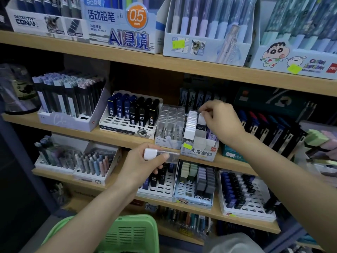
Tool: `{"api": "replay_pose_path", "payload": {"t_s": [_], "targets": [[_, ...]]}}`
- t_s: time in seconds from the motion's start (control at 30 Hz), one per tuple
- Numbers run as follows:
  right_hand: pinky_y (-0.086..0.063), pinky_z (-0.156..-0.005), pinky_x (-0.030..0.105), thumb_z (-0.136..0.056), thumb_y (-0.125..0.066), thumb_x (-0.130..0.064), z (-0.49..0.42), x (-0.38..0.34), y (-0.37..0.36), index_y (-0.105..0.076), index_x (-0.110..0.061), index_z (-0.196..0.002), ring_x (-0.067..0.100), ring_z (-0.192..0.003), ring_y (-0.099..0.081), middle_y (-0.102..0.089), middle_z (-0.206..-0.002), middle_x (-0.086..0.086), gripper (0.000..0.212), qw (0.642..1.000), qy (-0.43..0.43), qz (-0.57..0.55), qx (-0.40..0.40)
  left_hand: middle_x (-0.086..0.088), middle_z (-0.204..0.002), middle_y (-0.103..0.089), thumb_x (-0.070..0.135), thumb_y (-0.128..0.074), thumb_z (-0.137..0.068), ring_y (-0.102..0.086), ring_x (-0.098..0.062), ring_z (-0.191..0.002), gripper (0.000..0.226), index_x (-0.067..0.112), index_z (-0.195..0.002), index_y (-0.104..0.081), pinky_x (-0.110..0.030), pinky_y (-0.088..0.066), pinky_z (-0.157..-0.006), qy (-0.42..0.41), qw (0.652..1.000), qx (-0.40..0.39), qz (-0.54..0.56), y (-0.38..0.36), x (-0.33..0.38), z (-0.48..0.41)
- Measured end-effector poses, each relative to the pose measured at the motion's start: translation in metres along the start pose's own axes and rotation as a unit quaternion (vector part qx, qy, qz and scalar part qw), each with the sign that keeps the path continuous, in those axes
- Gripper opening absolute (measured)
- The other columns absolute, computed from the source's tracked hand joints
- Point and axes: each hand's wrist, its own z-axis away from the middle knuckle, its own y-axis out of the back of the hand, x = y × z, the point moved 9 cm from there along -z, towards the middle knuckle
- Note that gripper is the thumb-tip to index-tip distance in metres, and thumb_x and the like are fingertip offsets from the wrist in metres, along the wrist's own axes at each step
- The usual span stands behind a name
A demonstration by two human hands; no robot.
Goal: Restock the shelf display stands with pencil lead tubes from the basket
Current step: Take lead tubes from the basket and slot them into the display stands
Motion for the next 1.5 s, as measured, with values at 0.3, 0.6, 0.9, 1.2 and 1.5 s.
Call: {"api": "replay_pose_path", "payload": {"t_s": [0.3, 0.6, 0.9, 1.2, 1.5], "targets": [[-0.047, -0.072, 0.008, -0.086, -0.068, -0.027, 0.052, -0.074, -0.003, -0.065, -0.028, -0.098, -0.003, -0.084, -0.059, -0.064, -0.089, -0.014, 0.013, 0.955, 0.087, -0.207, -0.195, 0.0, -0.096, -0.066, 0.014, -0.069, -0.084, -0.064, -0.016, -0.088, 0.032, 0.025, -0.094, -0.041, -0.035, -0.054, -0.078, -0.095, 0.992, -0.014, -0.077, -0.026, 0.042, -0.005], [-0.044, -0.069, 0.004, -0.083, -0.07, -0.025, 0.048, -0.052, 0.032, -0.071, -0.023, -0.097, -0.013, -0.077, -0.055, -0.059, -0.077, -0.02, 0.015, 0.974, 0.115, -0.094, -0.17, 0.006, -0.092, -0.059, 0.024, -0.069, -0.084, -0.056, -0.001, -0.08, 0.031, 0.024, -0.102, -0.044, -0.008, -0.045, -0.068, -0.237, 0.951, -0.031, -0.197, -0.056, 0.092, -0.007], [-0.043, -0.069, 0.006, -0.09, -0.063, -0.017, 0.007, 0.019, 0.055, -0.062, -0.015, -0.096, 0.012, -0.079, -0.059, -0.064, -0.091, 0.002, 0.007, 0.994, -0.003, -0.105, 0.025, 0.01, -0.137, -0.042, 0.017, -0.047, -0.098, -0.036, -0.006, -0.125, 0.04, 0.022, -0.136, -0.041, -0.024, -0.026, -0.107, -0.319, 0.841, -0.051, -0.435, -0.081, 0.074, -0.02], [-0.047, -0.08, 0.025, -0.092, -0.06, -0.015, -0.021, 0.025, 0.004, -0.063, -0.008, -0.104, 0.012, -0.083, -0.054, -0.059, -0.092, 0.003, 0.014, 0.998, 0.03, -0.034, -0.052, 0.009, -0.138, -0.039, 0.015, -0.049, -0.097, -0.04, -0.014, -0.126, 0.037, 0.021, -0.133, -0.041, -0.035, -0.038, -0.102, -0.311, 0.838, -0.067, -0.444, -0.082, 0.063, -0.024], [-0.051, -0.084, 0.029, -0.088, -0.064, -0.01, -0.028, 0.027, -0.015, -0.067, -0.014, -0.091, 0.01, -0.081, -0.058, -0.064, -0.086, -0.002, 0.005, 0.992, 0.026, 0.007, -0.124, 0.012, -0.143, -0.032, 0.023, -0.048, -0.097, -0.033, -0.008, -0.131, 0.043, 0.024, -0.138, -0.036, -0.028, -0.028, -0.109, -0.324, 0.827, -0.077, -0.452, -0.082, 0.058, -0.023]]}}
